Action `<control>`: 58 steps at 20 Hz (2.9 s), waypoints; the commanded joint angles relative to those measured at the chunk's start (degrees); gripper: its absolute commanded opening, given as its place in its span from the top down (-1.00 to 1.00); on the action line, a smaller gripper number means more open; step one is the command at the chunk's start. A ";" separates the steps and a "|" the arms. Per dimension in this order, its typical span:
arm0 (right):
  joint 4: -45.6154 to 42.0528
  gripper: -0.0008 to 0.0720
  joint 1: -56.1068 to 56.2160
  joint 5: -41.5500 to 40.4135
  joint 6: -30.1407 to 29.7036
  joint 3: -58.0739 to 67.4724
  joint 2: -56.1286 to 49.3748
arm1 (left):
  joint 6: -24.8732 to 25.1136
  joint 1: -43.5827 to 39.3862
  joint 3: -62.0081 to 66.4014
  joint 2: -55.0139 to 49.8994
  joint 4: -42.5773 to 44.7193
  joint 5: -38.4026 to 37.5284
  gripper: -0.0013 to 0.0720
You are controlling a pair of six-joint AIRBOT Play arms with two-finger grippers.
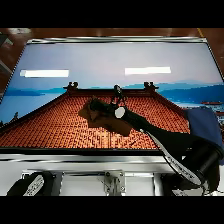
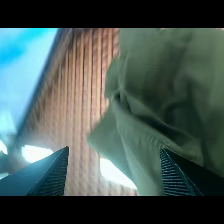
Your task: Fold the shirts.
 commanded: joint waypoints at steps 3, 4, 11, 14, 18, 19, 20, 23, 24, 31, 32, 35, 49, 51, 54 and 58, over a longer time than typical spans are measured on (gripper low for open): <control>-6.51 -0.89 -9.29 11.32 -5.62 0.09 6.97 | 0.11 -0.07 -3.65 1.90 0.09 -3.19 0.86; -12.13 -0.89 -12.72 17.38 -5.66 0.09 9.66 | 0.09 -0.04 -4.92 1.84 0.09 -3.19 0.86; -47.87 -0.88 -36.68 63.69 5.66 -5.05 16.70 | 0.11 -0.07 -7.93 1.75 0.09 -3.21 0.86; -28.74 -0.88 -36.98 50.75 0.87 -15.26 14.91 | 0.09 -0.07 -7.96 1.75 0.09 -3.21 0.86; -10.99 -0.88 -30.03 37.27 -7.28 -19.32 9.73 | 0.02 -0.07 -7.96 1.79 -0.11 -3.23 0.86; -7.72 -0.88 -28.79 35.21 -9.44 -19.32 8.79 | -0.37 -0.07 -7.96 1.81 -0.48 -3.23 0.86; -4.28 -0.88 -27.87 33.07 -11.13 -19.32 8.11 | -0.55 -0.09 -7.96 1.79 -1.07 -3.23 0.86; 1.70 -0.14 -27.82 29.16 -13.11 -19.17 7.74 | -0.55 -0.09 -7.96 1.79 -1.70 -3.21 0.86; 1.92 0.82 -28.28 29.40 -13.20 -18.51 7.76 | -0.55 -0.09 -7.96 1.79 -1.70 -3.21 0.86; 2.43 0.81 -44.24 41.46 -19.28 1.79 17.05 | -0.52 -0.09 -7.98 1.77 -1.68 -3.23 0.86; 2.43 0.81 -47.80 41.48 -16.46 4.48 18.16 | -0.52 -0.09 -7.96 1.79 -1.68 -3.45 0.86; 2.34 0.81 -58.73 44.68 -11.76 9.42 19.43 | -0.55 -0.07 -7.96 1.79 -1.68 -6.01 0.86; -5.22 0.81 -98.47 52.72 -10.45 10.38 19.43 | -6.60 -0.09 -7.96 2.73 -1.68 -8.72 0.86; -5.22 0.81 -102.12 57.44 -12.59 10.38 19.54 | -7.43 -0.09 -7.96 2.75 -1.68 -8.79 0.86; -5.66 0.81 -108.39 61.29 -12.59 10.38 21.00 | -7.37 -1.79 -7.98 2.71 -1.64 -8.76 0.86; -21.11 0.81 -115.01 68.67 -5.64 10.38 24.50 | -7.19 -4.44 -7.98 2.60 0.59 -8.74 0.86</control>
